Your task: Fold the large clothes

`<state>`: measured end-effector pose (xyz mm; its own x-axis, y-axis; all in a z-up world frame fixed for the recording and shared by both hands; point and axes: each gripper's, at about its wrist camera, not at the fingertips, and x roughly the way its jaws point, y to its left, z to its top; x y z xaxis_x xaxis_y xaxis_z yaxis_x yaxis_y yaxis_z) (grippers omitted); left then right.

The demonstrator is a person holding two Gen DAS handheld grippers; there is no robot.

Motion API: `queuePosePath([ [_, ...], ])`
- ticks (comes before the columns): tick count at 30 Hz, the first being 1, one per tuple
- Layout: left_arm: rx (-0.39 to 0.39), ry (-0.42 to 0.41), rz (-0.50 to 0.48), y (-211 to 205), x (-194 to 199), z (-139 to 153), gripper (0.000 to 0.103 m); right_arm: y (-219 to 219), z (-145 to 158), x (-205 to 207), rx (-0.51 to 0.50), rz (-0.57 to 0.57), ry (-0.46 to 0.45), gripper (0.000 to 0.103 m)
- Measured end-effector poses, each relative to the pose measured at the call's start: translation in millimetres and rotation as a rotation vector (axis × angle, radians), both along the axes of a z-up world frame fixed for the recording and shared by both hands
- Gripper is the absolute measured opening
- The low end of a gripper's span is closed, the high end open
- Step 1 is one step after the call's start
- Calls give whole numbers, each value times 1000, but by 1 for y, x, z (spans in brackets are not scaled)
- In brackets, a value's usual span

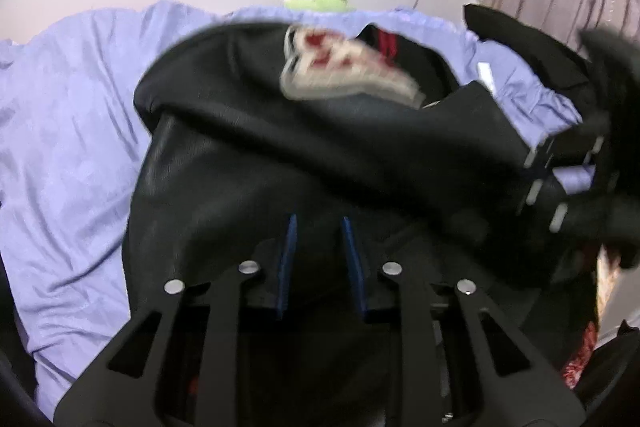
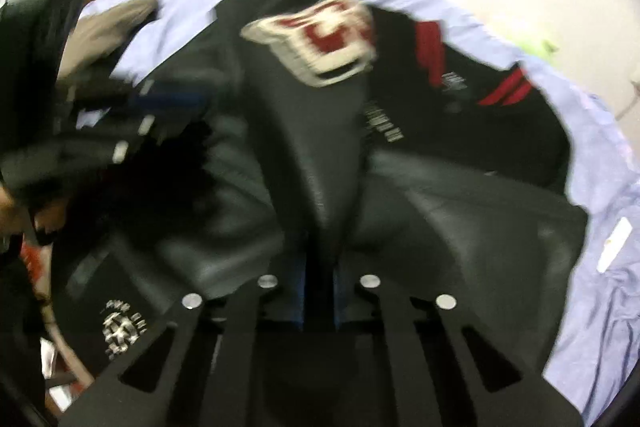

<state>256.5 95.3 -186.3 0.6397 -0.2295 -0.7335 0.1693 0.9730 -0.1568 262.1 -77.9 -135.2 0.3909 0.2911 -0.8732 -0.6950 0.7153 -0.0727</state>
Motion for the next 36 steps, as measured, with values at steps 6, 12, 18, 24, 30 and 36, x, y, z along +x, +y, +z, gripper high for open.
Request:
queuePosePath([
  [6, 28, 59, 44, 13, 21, -27, 3, -32, 20, 71, -23, -122, -39, 5],
  [12, 58, 54, 65, 19, 25, -33, 3, -33, 11, 126, -42, -175, -8, 6],
  [18, 46, 58, 82, 31, 20, -36, 3, -51, 15, 136, -17, -191, 49, 47],
  [24, 35, 53, 87, 35, 20, -36, 3, -86, 63, 64, 47, -131, -28, 74],
  [30, 45, 40, 93, 37, 13, -36, 3, -122, 50, -66, -40, -119, -247, 89],
  [36, 47, 28, 94, 34, 6, -37, 3, -150, -8, -85, -61, -246, -238, 89],
])
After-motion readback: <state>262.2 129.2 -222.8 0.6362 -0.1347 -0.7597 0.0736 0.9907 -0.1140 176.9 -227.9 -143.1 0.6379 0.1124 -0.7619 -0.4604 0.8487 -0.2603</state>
